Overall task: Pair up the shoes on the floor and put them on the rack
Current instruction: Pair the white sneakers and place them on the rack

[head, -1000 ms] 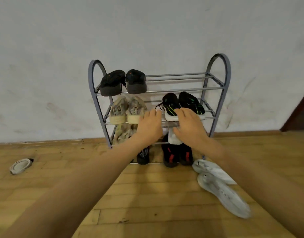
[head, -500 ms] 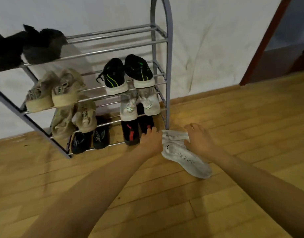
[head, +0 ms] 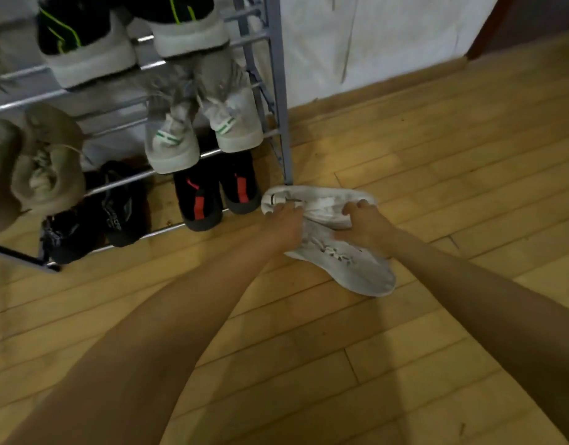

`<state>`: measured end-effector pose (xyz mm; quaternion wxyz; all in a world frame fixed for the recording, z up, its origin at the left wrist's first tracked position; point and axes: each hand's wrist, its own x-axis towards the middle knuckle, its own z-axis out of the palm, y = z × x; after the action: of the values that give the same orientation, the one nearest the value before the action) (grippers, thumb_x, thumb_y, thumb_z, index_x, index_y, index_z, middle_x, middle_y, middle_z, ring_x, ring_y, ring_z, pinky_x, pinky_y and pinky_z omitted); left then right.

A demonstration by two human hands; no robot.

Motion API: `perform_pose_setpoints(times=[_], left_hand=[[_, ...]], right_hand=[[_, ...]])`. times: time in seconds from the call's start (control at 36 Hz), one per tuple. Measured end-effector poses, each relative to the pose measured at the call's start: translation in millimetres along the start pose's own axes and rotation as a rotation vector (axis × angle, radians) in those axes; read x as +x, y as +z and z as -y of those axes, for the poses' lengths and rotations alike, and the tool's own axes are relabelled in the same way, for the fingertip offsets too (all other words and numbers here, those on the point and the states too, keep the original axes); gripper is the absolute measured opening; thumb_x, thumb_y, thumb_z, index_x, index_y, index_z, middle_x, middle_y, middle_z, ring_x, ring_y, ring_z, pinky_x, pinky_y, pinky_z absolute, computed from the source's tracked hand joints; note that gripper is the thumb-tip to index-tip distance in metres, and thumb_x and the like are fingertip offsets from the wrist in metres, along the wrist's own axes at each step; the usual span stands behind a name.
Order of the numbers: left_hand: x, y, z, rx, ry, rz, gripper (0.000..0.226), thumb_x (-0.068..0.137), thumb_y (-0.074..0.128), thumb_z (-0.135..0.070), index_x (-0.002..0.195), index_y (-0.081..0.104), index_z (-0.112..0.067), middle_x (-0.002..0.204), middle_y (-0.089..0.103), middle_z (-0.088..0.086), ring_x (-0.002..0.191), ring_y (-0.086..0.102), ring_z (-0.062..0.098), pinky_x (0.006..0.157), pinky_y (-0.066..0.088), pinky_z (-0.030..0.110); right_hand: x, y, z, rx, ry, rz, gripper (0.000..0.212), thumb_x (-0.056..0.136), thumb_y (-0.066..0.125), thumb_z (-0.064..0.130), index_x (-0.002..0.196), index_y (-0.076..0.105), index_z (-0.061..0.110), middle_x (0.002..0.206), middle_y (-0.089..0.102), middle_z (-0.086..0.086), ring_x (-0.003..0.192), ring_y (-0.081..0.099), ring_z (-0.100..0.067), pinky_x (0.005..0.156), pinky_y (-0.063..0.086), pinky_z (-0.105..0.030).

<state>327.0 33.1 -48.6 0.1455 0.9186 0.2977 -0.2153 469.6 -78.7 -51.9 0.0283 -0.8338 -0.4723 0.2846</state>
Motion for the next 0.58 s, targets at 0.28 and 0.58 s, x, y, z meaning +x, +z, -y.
perform_pose_setpoints(times=[0.28,0.58], left_hand=[[1.0,48.8,11.7,0.172,0.056,-0.086,0.059,0.092,0.051,-0.014,0.143,0.022,-0.005,0.145,0.029,0.017,0.129,0.031,0.036,0.095,0.037,0.041],[-49.4,75.3,23.3,0.079,-0.104,-0.134,0.074,0.087,0.06,-0.041,0.142,0.025,-0.007,0.145,0.032,0.014,0.13,0.033,0.032,0.104,0.031,0.039]], right_hand=[[-8.8,55.3,15.4,-0.3,-0.05,0.041,0.106,0.072,0.077,0.042,0.143,0.011,-0.001,0.148,0.02,-0.022,0.136,0.028,-0.035,0.103,0.037,-0.044],[-18.8,70.6,33.7,-0.5,-0.27,-0.012,0.089,0.067,0.076,0.035,0.136,0.025,0.011,0.138,0.03,-0.007,0.129,0.028,-0.027,0.1,0.036,-0.048]])
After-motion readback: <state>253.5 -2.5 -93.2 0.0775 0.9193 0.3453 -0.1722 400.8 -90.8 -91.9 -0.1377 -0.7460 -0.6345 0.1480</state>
